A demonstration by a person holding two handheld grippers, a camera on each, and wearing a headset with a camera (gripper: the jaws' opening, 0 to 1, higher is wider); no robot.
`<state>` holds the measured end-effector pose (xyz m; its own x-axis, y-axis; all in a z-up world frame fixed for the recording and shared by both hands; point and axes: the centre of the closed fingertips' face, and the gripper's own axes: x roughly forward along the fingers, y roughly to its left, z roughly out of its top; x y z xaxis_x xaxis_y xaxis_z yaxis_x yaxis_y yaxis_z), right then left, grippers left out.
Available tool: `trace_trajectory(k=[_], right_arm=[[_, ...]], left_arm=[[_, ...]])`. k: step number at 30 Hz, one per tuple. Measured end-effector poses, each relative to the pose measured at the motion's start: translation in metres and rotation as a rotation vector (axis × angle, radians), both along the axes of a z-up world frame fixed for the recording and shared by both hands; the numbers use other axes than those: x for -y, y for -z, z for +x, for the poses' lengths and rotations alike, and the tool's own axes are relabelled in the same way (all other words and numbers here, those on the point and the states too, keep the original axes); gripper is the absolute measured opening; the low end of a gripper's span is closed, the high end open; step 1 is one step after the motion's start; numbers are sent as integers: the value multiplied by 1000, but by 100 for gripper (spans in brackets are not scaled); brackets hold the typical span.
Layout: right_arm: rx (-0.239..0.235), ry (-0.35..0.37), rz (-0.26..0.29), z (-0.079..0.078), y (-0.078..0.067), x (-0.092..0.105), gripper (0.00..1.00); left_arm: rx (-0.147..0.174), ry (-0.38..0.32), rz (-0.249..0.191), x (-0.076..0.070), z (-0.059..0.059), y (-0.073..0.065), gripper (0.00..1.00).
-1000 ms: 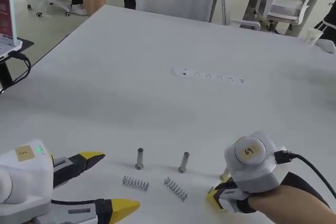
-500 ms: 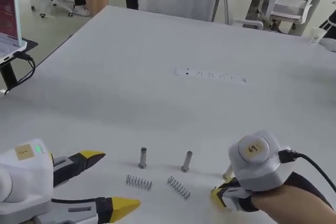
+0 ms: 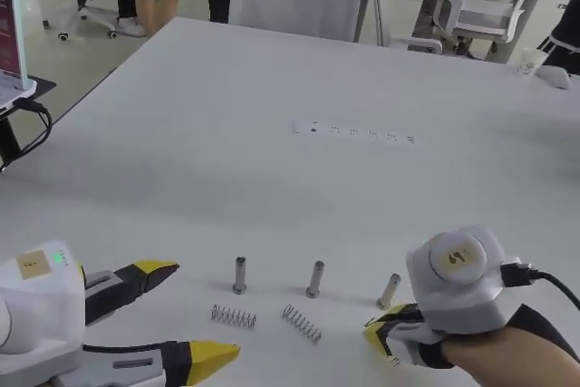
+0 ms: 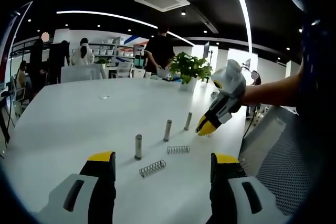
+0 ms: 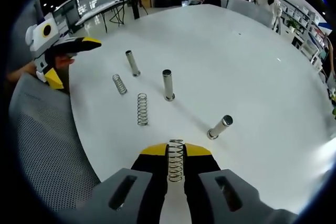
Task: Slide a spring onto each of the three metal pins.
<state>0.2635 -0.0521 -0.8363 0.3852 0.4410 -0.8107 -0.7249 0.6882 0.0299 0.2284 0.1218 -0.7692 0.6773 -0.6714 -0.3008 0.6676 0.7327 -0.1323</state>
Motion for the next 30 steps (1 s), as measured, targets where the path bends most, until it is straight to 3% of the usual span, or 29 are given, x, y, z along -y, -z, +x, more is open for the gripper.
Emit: trace_trajectory(k=[11, 18, 24, 30], right_arm=[[48, 18, 100, -5, -32, -11, 8], [110, -5, 174, -4, -65, -31, 8], [182, -35, 265, -1, -98, -54, 8], [237, -56, 317, 6, -120, -69, 8]], left_arm=[[15, 32, 5, 9, -1, -8, 70], [30, 60, -3, 15, -2, -19, 68], [20, 101, -10, 22, -2, -22, 66], [38, 138, -4, 29, 8, -33, 65]])
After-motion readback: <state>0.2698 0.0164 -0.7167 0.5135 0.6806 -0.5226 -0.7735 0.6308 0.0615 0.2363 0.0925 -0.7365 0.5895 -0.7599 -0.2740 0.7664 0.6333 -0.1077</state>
